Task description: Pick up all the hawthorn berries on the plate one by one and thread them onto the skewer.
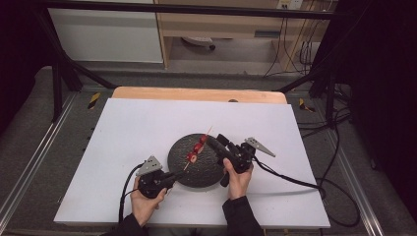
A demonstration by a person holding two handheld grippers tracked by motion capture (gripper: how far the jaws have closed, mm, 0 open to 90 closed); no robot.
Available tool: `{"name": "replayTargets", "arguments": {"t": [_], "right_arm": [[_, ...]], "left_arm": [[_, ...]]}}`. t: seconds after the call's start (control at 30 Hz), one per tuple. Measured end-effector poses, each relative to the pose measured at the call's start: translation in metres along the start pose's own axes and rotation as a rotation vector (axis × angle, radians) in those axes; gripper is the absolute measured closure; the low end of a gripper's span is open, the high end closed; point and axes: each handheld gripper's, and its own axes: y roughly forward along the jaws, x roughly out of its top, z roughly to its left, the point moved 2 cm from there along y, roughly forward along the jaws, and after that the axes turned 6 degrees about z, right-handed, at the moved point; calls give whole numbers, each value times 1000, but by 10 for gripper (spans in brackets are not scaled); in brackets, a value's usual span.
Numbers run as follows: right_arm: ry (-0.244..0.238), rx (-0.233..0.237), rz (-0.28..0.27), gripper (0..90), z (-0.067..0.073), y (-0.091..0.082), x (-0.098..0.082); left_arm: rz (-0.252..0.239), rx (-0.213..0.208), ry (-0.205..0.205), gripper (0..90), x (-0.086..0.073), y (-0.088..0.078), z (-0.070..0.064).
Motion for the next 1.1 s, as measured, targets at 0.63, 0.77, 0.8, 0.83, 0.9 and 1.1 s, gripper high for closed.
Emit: {"name": "replayTargets", "arguments": {"t": [0.63, 0.77, 0.8, 0.83, 0.9, 1.1], "right_arm": [[-247, -128, 363, 15, -36, -38, -1], [-278, -143, 437, 6, -43, -45, -5], [-291, -142, 447, 6, -44, -47, -6], [-307, -138, 462, 6, -46, -50, -7], [-327, -144, 484, 6, -50, -55, -10], [-400, -172, 571, 6, -59, -67, -15]], "left_arm": [[51, 8, 1, 885, -1, -8, 11], [66, 10, 2, 885, 1, -9, 13], [72, 9, 4, 885, 1, -9, 14], [78, 12, 4, 885, 2, -9, 14], [89, 12, 4, 885, 5, -9, 15], [112, 31, 14, 884, 15, -10, 20]]}}
